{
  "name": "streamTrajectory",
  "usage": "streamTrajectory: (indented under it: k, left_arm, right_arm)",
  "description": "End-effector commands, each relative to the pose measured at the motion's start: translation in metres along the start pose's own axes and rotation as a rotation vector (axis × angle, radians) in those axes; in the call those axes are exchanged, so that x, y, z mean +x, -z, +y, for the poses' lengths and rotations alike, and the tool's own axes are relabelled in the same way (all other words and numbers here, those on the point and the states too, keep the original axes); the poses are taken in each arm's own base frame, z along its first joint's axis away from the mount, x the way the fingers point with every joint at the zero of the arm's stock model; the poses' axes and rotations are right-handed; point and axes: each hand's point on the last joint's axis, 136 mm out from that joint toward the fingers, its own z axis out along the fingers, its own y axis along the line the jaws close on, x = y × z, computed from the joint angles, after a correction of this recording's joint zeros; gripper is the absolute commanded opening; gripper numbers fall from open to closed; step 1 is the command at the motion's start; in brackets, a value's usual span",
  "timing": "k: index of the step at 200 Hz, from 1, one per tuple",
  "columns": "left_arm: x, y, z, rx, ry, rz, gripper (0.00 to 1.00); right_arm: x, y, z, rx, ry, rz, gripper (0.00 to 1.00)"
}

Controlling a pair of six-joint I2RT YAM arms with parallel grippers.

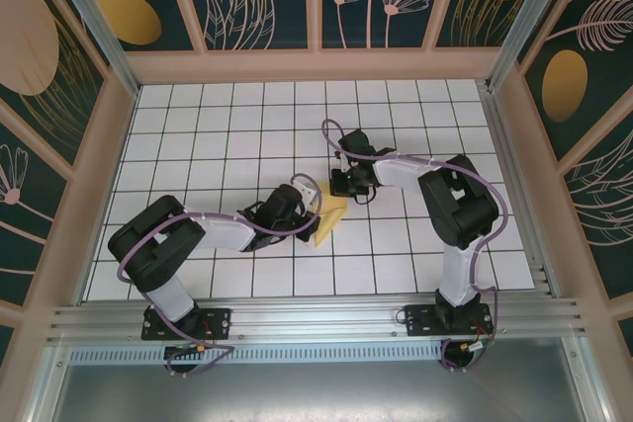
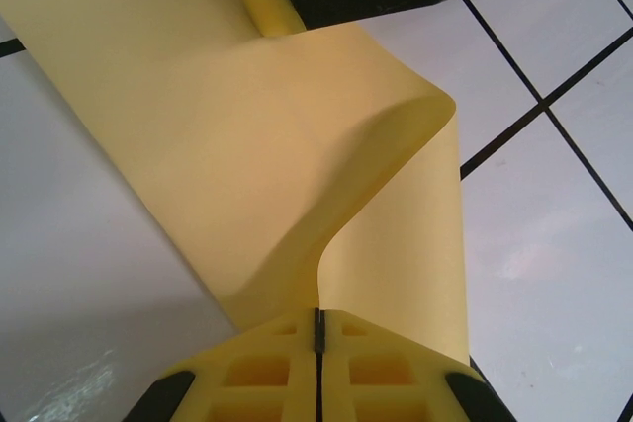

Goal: Fold a paper plane with a square sheet of paper (pick it up from the middle)
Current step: Third fold the triangle at the center of the table.

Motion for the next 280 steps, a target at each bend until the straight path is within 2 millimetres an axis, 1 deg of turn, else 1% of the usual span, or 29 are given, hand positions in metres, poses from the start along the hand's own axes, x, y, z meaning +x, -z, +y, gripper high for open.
streamTrajectory:
  k: [1,31,44,45,48,68,121,144,160,173,186,196,210,220,230,243,260,280]
  left_arm:
    - [-0.012,0.002,-0.003,0.003,-0.02,-0.016,0.07]
    - [-0.005,-0.005,0.003,-0.021,-0.018,0.005,0.07]
    - [-0.008,-0.005,0.002,-0.017,-0.024,0.0,0.07]
    - [-0.004,-0.008,0.004,-0.021,-0.023,0.013,0.07]
    - [0.0,-0.011,0.006,-0.028,-0.022,0.025,0.07]
    - [0.004,-0.014,0.009,-0.037,-0.018,0.039,0.07]
    - [0.022,-0.01,0.014,-0.033,0.021,0.049,0.07]
    - [0.025,-0.01,0.016,-0.037,0.021,0.06,0.07]
    - [0.025,-0.01,0.016,-0.039,0.018,0.063,0.07]
    - [0.025,-0.01,0.016,-0.04,0.018,0.063,0.07]
    - [0.026,-0.009,0.016,-0.042,0.016,0.063,0.07]
    - [0.027,-0.009,0.016,-0.042,0.013,0.068,0.07]
    - [0.028,-0.009,0.016,-0.043,0.01,0.072,0.07]
    - [0.027,-0.009,0.016,-0.043,0.009,0.071,0.07]
    - [0.026,-0.009,0.016,-0.043,0.009,0.07,0.07]
    - [0.025,-0.008,0.014,-0.034,0.009,0.069,0.07]
    - [0.024,-0.008,0.013,-0.033,0.008,0.071,0.07]
    - [0.022,-0.007,0.013,-0.037,0.004,0.067,0.07]
  right_arm:
    - [0.02,-0.014,-0.016,0.065,-0.007,0.062,0.09]
    - [0.02,-0.013,-0.014,0.058,-0.005,0.061,0.09]
    - [0.019,-0.012,-0.013,0.055,-0.004,0.061,0.09]
    - [0.019,-0.012,-0.013,0.054,-0.004,0.061,0.09]
    - [0.019,-0.012,-0.013,0.054,-0.005,0.061,0.09]
    - [0.02,-0.012,-0.013,0.053,-0.005,0.062,0.09]
    - [0.018,-0.01,-0.01,0.048,-0.004,0.053,0.09]
    - [0.014,-0.006,-0.006,0.028,-0.007,0.041,0.1]
    - [0.003,0.005,0.005,-0.003,-0.008,0.003,0.13]
    - [-0.011,0.023,0.012,-0.01,-0.013,-0.062,0.16]
    - [-0.021,0.041,0.013,-0.009,-0.037,-0.119,0.17]
    - [-0.023,0.052,0.012,-0.02,-0.065,-0.154,0.17]
    - [-0.016,0.063,0.017,-0.078,-0.103,-0.183,0.16]
    - [-0.004,0.066,0.023,-0.145,-0.131,-0.185,0.15]
    - [0.007,0.067,0.031,-0.217,-0.16,-0.175,0.11]
    - [0.021,0.067,0.04,-0.27,-0.182,-0.173,0.07]
    - [0.033,0.068,0.053,-0.339,-0.193,-0.165,0.06]
    - [0.04,0.062,0.055,-0.354,-0.212,-0.145,0.05]
